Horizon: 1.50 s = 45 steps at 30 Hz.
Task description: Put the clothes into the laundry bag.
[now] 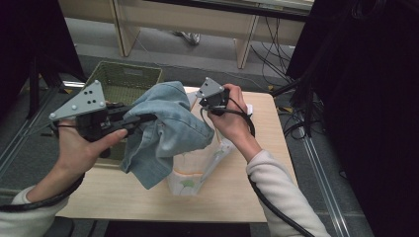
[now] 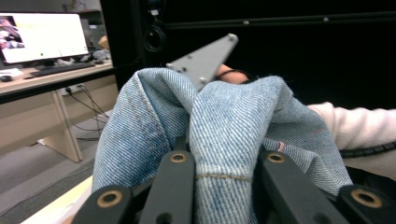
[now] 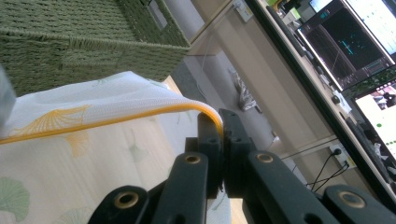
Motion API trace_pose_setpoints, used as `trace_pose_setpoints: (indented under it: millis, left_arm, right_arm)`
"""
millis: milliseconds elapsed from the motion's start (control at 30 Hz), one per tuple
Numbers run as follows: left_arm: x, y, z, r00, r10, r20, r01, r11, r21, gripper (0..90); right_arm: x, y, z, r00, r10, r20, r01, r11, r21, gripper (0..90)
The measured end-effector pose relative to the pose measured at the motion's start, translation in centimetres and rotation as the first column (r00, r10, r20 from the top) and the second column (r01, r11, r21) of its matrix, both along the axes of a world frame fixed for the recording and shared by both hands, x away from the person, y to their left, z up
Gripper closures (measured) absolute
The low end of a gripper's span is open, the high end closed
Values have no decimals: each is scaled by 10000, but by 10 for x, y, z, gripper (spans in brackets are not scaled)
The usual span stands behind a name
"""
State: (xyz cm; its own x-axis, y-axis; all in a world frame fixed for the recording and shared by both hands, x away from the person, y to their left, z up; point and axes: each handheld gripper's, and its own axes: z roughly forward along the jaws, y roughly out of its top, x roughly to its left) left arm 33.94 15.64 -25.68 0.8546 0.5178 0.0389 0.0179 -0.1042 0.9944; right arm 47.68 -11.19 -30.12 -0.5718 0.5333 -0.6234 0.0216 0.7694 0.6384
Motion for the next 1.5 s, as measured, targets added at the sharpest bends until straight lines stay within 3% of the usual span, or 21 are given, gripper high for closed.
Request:
trace_pose_setpoints:
  millis: [300, 600, 867, 1033, 1233, 1300, 1433, 1500]
  left_arm:
    - [3, -16, -13, 9986, -301, -435, 320, 9985, 437, 803]
    - [7, -27, -26, 9971, -116, -755, 212, 9915, 1283, 802]
    - [8, -21, -22, 9955, 391, -861, -309, 9950, 948, 801]
    - [7, -13, -16, 9933, 866, -764, -801, 9932, 849, 801]
    - [6, -12, -14, 9893, 1347, -559, -1280, 9857, 1094, 801]
    - [6, -14, -16, 9875, 1429, -669, -1337, 9830, 1262, 801]
    - [9, -21, -24, 9852, 1505, -818, -1340, 9746, 1792, 800]
    - [10, -26, -28, 9852, 1495, -838, -1280, 9670, 2201, 799]
  right_arm:
    - [-1, 3, 0, 10000, 41, -80, -41, 10000, 24, 891]
    - [0, 5, -3, 9997, 102, -222, -102, 9999, 28, 892]
    - [-2, 5, -3, 9996, 34, -296, -32, 10000, 63, 892]
    - [-1, 3, -4, 9994, -5, -340, 6, 10000, 33, 892]
    - [-1, 5, -6, 9991, 10, -433, -10, 10000, 7, 892]
    - [-1, 7, -6, 9987, -33, -512, 38, 10000, 87, 892]
    - [-1, 10, -6, 9986, 77, -523, -73, 9999, 68, 893]
    - [-2, 11, -5, 9983, 57, -574, -51, 9999, 104, 893]
